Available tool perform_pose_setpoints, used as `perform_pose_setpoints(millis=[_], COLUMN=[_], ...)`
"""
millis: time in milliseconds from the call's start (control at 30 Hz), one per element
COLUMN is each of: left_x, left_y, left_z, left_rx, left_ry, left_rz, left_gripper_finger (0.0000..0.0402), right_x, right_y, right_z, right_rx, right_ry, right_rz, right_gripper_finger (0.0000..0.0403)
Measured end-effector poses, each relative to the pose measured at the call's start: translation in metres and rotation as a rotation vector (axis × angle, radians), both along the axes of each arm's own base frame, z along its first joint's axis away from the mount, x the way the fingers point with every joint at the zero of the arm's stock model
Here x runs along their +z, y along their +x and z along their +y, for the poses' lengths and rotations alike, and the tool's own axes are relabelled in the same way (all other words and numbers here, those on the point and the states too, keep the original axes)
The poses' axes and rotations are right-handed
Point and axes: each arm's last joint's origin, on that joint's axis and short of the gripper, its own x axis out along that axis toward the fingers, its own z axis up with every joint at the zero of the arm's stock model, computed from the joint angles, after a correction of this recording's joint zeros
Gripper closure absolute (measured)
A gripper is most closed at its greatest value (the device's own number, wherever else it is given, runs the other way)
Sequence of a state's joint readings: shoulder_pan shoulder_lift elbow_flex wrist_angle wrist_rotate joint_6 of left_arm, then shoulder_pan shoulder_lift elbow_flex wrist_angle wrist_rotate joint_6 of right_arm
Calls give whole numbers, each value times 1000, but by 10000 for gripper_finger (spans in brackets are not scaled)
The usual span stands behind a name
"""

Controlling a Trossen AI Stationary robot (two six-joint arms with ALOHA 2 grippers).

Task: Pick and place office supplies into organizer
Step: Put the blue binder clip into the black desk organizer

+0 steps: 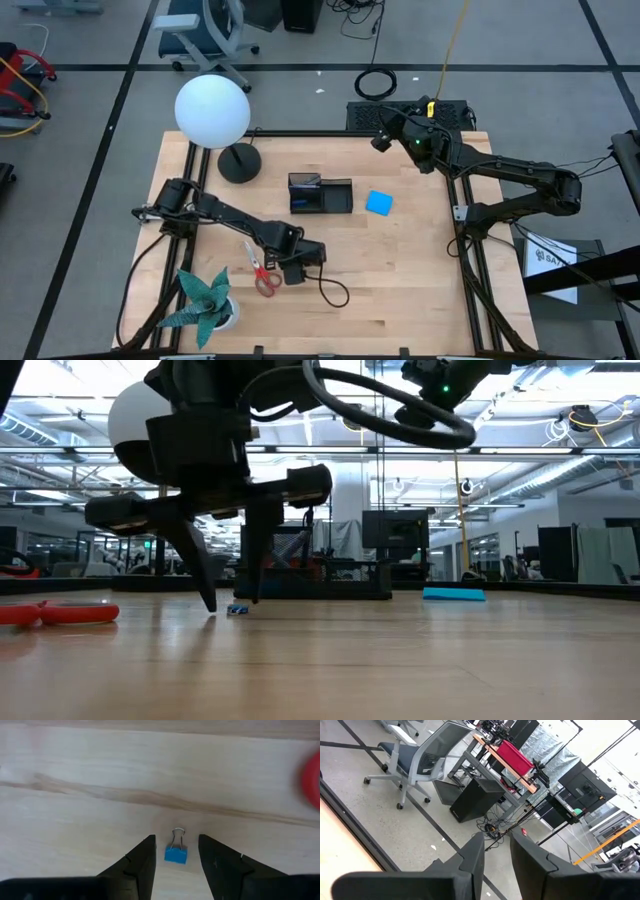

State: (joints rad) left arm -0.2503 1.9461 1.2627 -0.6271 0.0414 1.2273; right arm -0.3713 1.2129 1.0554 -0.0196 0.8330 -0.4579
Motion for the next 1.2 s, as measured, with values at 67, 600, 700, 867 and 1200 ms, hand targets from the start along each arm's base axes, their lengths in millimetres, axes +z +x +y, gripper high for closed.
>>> perform_pose_setpoints(millis=[67, 600, 700, 867, 1200], left_x=[0, -18, -19, -20, -21], left_y=[0, 4, 3, 0, -4], left_z=[1, 10, 10, 11, 11], left_rx=[7, 23, 42, 85, 123], left_ry=[-1, -20, -36, -54, -100], left_rz=[1, 79, 93, 134, 194], left_gripper_finger=[245, 245, 245, 245, 245], right_x=[0, 0, 0, 0, 0], right_y=[0, 0, 0, 0, 0], right_z=[0, 0, 0, 0, 0], right_rx=[0, 0, 0, 0, 0], right_ry=[0, 0, 0, 0, 0], right_rz=[0, 0, 0, 0, 0], right_gripper_finger=[318, 318, 318, 318, 318])
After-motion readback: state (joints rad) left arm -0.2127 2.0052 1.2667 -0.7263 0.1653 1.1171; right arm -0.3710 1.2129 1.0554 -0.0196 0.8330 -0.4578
